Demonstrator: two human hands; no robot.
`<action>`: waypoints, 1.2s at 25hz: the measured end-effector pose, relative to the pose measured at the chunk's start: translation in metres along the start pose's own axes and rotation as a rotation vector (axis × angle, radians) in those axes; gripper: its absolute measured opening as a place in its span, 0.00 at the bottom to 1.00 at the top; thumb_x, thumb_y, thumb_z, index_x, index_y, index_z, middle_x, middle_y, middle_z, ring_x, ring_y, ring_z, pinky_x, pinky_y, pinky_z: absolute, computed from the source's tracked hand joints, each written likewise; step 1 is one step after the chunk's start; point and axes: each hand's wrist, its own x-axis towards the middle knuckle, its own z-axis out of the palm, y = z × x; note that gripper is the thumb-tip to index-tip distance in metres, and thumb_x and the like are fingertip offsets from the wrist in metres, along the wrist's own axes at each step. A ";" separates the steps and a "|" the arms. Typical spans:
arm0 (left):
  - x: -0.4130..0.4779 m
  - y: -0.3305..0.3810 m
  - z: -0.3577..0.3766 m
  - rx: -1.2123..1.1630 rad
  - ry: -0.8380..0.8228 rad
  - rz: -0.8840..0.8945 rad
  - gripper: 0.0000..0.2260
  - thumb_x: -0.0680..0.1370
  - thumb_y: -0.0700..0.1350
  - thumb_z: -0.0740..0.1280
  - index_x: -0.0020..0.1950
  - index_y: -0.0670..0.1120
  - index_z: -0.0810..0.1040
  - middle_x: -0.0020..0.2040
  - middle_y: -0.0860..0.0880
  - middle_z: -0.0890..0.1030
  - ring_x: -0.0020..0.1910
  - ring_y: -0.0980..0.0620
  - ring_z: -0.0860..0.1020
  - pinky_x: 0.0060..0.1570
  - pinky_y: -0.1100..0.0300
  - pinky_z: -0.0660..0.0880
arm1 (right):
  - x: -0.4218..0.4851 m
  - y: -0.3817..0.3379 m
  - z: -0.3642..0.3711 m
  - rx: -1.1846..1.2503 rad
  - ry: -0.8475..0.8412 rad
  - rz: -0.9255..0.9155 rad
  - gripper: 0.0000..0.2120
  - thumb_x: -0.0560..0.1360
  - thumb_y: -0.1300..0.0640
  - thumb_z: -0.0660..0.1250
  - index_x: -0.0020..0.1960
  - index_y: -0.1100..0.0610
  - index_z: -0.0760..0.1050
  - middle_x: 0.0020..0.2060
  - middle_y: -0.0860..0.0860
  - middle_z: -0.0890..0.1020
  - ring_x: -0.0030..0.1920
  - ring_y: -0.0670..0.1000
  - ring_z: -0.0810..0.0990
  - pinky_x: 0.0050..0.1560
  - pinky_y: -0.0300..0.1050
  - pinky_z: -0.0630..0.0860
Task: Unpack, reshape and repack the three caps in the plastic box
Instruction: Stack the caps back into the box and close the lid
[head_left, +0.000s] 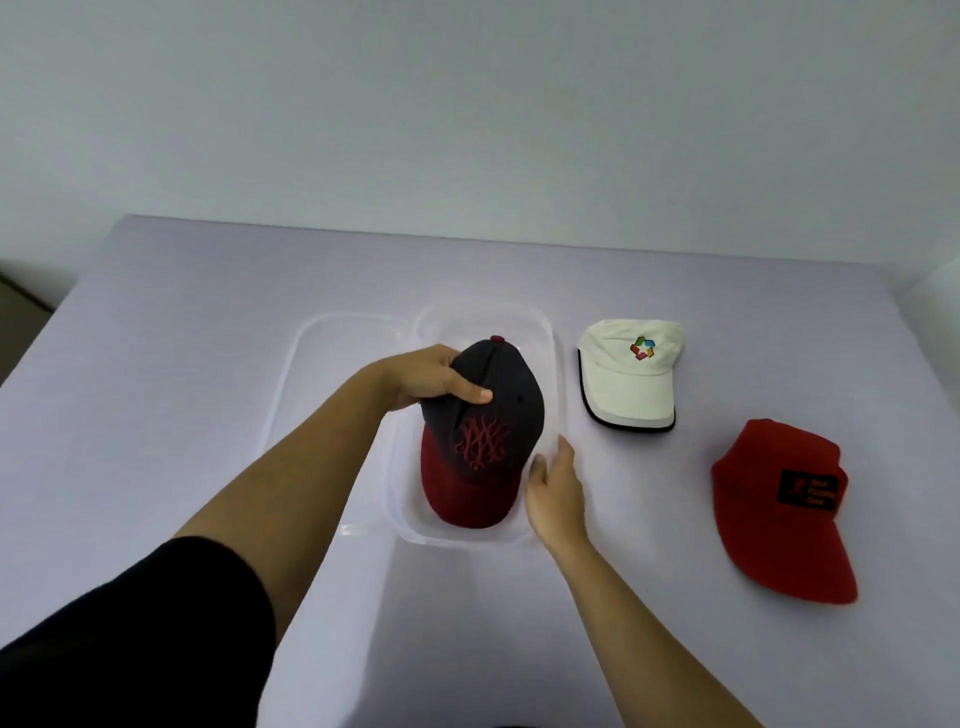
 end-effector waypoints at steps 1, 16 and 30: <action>0.012 -0.010 0.005 0.003 -0.021 -0.046 0.10 0.72 0.41 0.72 0.53 0.43 0.82 0.53 0.43 0.84 0.53 0.43 0.82 0.55 0.53 0.78 | 0.001 0.001 0.003 -0.031 0.047 0.002 0.23 0.81 0.59 0.52 0.75 0.57 0.54 0.64 0.60 0.75 0.63 0.59 0.74 0.61 0.49 0.70; 0.031 -0.021 0.016 0.249 0.215 -0.023 0.39 0.73 0.50 0.72 0.77 0.48 0.53 0.75 0.45 0.62 0.73 0.45 0.64 0.69 0.51 0.64 | 0.009 0.011 -0.007 0.057 -0.020 -0.053 0.25 0.81 0.51 0.54 0.75 0.54 0.53 0.74 0.52 0.62 0.73 0.52 0.62 0.70 0.45 0.61; 0.092 0.121 0.232 0.305 0.222 0.345 0.33 0.76 0.57 0.66 0.76 0.46 0.59 0.76 0.49 0.63 0.74 0.50 0.63 0.73 0.53 0.61 | 0.052 0.084 -0.236 0.151 0.556 -0.240 0.20 0.78 0.53 0.61 0.68 0.57 0.66 0.67 0.54 0.70 0.69 0.52 0.67 0.69 0.45 0.64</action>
